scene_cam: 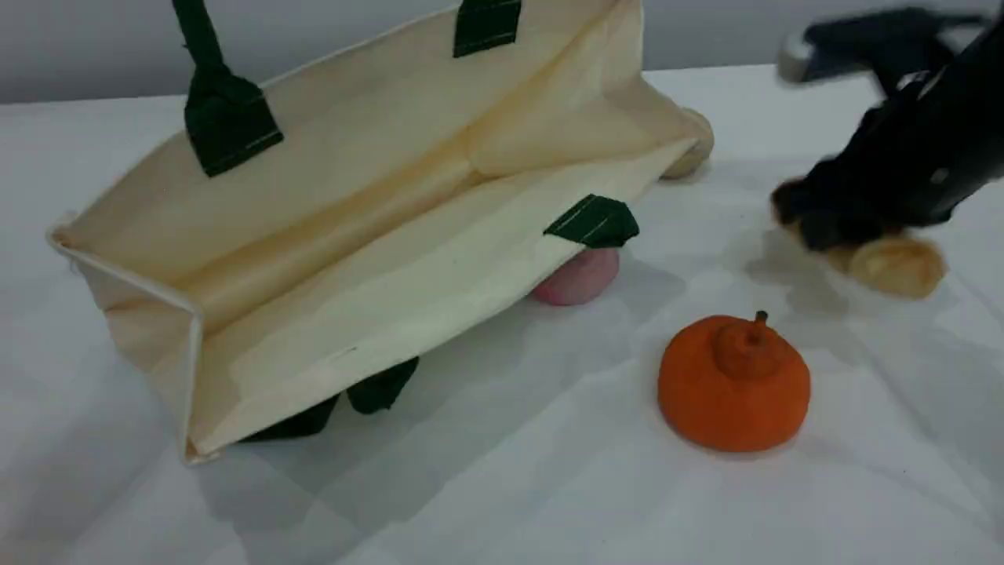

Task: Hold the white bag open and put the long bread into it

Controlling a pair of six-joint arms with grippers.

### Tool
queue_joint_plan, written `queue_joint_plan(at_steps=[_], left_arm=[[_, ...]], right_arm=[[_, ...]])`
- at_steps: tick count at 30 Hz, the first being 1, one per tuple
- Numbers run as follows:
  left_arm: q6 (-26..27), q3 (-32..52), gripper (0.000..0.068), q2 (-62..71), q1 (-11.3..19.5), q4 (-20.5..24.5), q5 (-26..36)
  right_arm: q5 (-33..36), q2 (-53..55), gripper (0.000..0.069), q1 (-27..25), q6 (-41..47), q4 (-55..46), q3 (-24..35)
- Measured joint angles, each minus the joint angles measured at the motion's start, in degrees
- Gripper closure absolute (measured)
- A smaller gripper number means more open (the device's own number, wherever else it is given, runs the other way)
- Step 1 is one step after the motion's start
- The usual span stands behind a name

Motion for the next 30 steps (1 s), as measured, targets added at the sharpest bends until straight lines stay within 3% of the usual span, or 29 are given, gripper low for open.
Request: queue_joint_plan(at_steps=[20,24,30], left_arm=[[0.1,0.0,0.0596,0.0,0.1,1.6,0.0],[0.1,0.0,0.0596,0.0,0.1,1.6,0.0],[-0.2,0.0,0.0596,0.0,0.1,1.6,0.0]], right_arm=[[23.0,-28.8,0.0529,-0.9,0.0,0.1,-0.2],[27.5,-32.7,0.0529,2.2,-1.1,1.3,-0.2],[27.6,-33.5,0.0538,12.1,-1.1,4.6,-0.2]])
